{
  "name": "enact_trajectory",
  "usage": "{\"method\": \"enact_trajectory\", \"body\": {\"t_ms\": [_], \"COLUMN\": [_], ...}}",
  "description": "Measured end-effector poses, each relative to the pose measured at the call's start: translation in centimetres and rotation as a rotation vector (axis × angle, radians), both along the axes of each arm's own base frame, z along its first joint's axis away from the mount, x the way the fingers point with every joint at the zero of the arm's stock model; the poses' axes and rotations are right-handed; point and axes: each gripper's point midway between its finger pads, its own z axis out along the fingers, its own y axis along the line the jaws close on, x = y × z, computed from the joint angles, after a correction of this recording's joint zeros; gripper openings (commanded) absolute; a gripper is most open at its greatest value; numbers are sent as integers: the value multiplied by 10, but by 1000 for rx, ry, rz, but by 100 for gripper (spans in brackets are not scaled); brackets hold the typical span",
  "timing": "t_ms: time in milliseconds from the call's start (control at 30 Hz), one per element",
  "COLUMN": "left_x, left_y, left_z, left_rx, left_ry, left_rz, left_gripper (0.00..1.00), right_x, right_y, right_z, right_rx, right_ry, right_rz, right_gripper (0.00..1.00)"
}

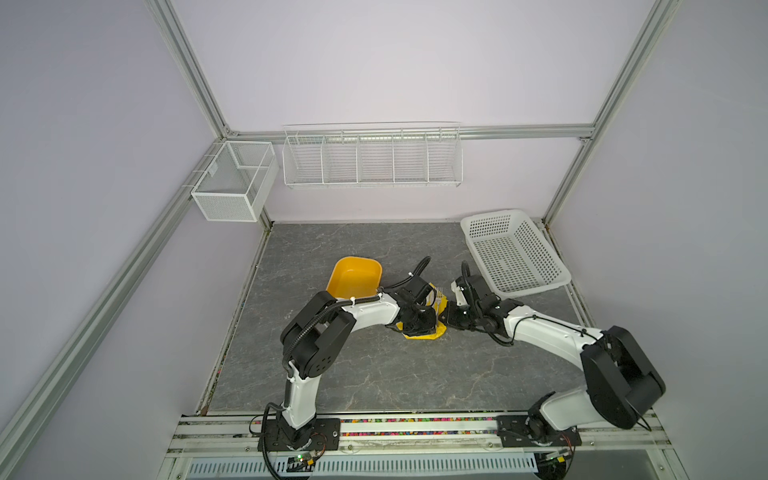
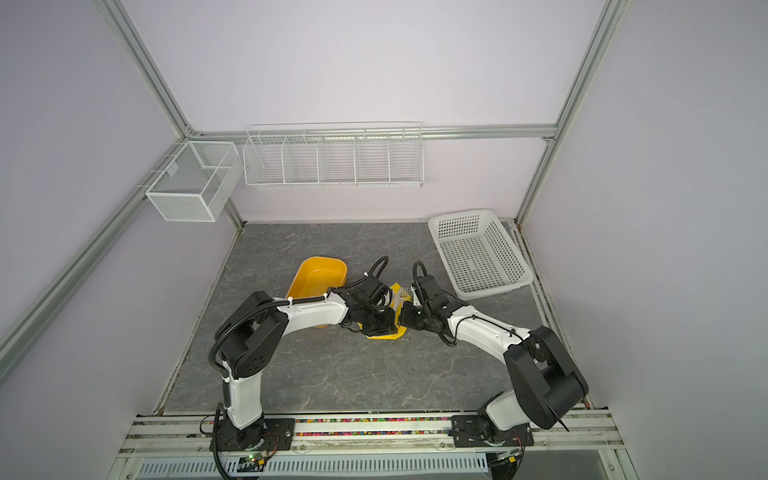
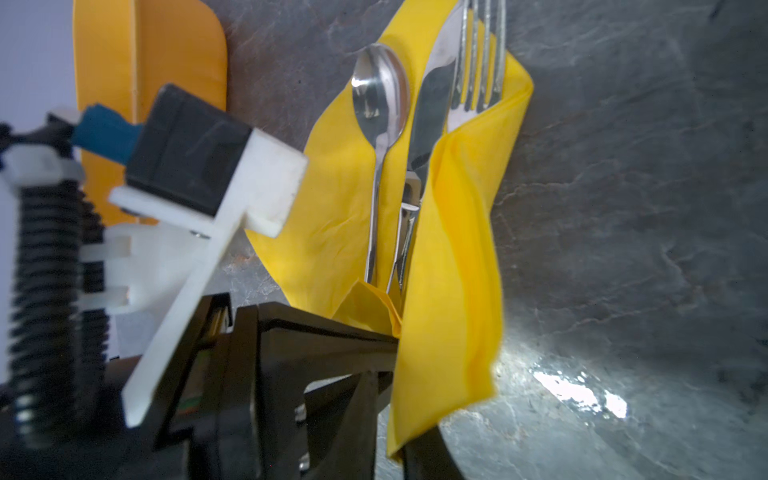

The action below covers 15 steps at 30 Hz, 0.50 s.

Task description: Place the utensils on the paper napkin and roll it up

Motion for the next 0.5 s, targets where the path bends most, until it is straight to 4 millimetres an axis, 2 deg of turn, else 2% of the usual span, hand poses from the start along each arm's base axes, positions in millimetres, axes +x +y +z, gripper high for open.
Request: {"method": "enact_trajectory", "body": {"t_ms": [133,500], "left_x": [2,5], "left_y": [1,13], "left_z": [3,24], "left_rx": [-2,-25], "left_ry": [-10,-52], "left_rz": [5,44], "left_gripper": [10,10], "right_x": [2,-1], "right_y": [1,5], "right_z": [-2,-12], "right_rx": [-8,-31], "right_ry": [4,25], "right_rz": [5,41], "right_gripper": [8,8]}}
